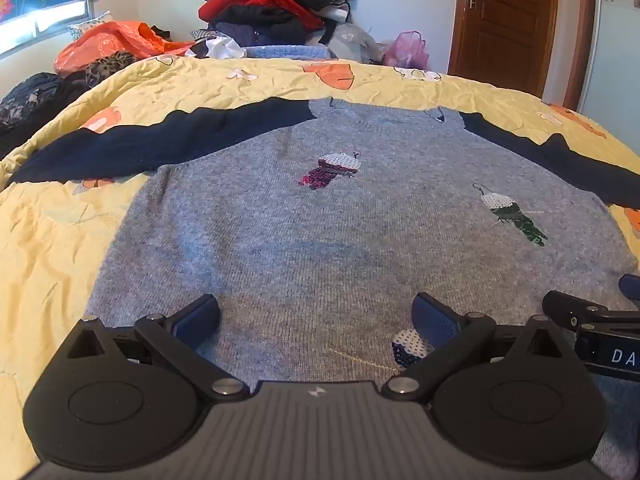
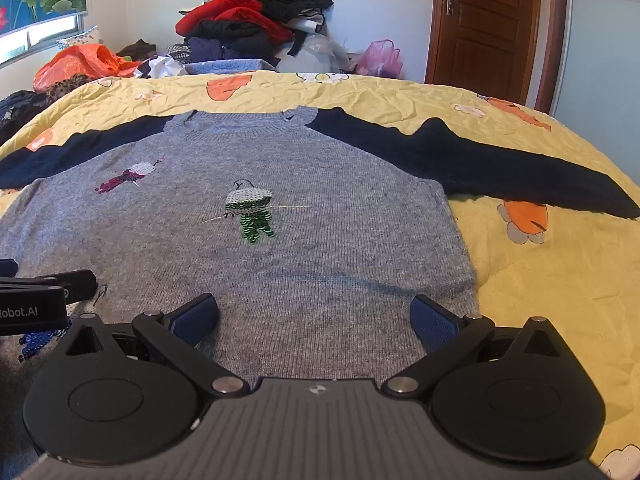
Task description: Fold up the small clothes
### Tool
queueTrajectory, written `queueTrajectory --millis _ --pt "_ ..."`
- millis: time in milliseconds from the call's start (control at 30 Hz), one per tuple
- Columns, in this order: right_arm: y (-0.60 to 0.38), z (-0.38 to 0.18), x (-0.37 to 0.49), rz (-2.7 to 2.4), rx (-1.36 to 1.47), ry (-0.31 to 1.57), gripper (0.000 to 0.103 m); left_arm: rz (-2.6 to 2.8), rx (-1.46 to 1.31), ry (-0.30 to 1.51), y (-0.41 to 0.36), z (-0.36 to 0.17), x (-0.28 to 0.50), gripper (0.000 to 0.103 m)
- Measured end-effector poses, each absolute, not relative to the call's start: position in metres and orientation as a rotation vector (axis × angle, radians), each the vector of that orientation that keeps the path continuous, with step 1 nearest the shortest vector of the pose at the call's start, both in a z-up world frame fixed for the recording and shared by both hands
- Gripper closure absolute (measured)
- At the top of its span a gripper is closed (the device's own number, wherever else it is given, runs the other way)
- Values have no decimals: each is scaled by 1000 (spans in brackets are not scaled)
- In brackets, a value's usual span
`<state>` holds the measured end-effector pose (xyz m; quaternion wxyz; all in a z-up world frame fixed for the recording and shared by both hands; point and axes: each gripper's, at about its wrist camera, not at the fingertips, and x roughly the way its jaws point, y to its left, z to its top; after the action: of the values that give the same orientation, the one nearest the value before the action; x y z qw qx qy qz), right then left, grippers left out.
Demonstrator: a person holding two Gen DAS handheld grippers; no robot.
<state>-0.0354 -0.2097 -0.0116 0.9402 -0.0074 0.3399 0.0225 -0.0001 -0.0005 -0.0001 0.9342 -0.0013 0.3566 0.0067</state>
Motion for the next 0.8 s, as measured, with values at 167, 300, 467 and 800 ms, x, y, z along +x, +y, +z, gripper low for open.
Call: queueTrajectory --millis 167,300,467,800 --pt "-210 -12 -36 47 -13 692 0 15 -6 731 -1 0 0 0" --pt "-210 -12 -36 47 -14 691 0 18 -8 722 -2 -1 -4 0" --pt "-210 -11 -36 47 -14 691 0 18 -3 724 -3 0 -7 0" --pt "-210 -12 -37 47 -13 690 0 18 -7 723 -3 0 -7 0"
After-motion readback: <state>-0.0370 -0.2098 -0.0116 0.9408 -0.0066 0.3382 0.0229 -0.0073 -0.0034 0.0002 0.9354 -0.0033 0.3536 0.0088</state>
